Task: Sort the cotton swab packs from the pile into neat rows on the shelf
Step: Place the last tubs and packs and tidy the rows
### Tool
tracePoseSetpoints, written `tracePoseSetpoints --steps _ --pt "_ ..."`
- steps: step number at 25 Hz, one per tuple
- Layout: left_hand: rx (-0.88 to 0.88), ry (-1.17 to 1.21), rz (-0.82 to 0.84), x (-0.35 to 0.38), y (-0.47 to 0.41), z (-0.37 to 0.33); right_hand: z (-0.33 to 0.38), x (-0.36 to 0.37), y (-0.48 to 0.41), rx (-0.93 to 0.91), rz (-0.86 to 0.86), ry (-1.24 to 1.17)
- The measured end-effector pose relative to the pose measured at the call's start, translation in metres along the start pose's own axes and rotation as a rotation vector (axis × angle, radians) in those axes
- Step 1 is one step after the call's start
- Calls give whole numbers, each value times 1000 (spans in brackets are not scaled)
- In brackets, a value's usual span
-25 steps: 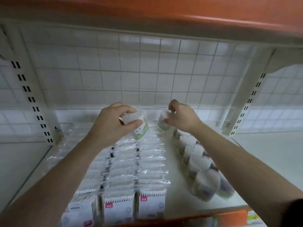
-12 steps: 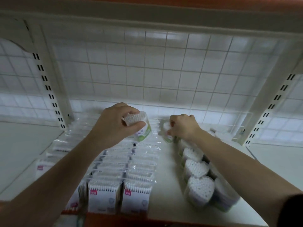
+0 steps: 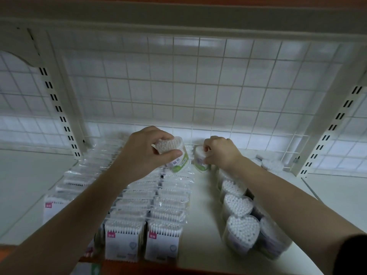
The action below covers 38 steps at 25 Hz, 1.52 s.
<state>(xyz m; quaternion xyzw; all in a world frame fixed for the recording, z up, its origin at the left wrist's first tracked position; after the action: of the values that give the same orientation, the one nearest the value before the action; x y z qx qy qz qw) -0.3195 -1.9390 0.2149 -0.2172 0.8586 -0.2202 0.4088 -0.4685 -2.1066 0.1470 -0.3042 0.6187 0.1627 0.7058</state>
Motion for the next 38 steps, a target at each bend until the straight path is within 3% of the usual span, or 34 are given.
tracePoseSetpoints --steps 10,16,28,38 --pt "66 110 67 43 -22 -24 -13 -19 32 -27 -23 -118" --pt "-3 153 167 85 -35 -22 -36 -37 89 36 -44 -94" --pt "12 -82 134 111 -41 -16 -42 -25 124 46 -202 -118" --pt "58 -408 456 155 -29 2 -44 -25 126 61 -215 -129"
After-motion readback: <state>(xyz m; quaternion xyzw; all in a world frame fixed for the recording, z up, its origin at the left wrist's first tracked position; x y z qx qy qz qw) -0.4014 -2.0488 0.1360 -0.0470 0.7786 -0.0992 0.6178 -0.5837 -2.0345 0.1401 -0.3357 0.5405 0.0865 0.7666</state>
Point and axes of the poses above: each hand's wrist, its own y-axis away from the middle knuckle, its own x-axis out of the palm, z = x × y, the point moved 8 cm from there along -y, towards the middle knuckle, and after that the axes turned 4 degrees about -z, right-handed, at the moved point
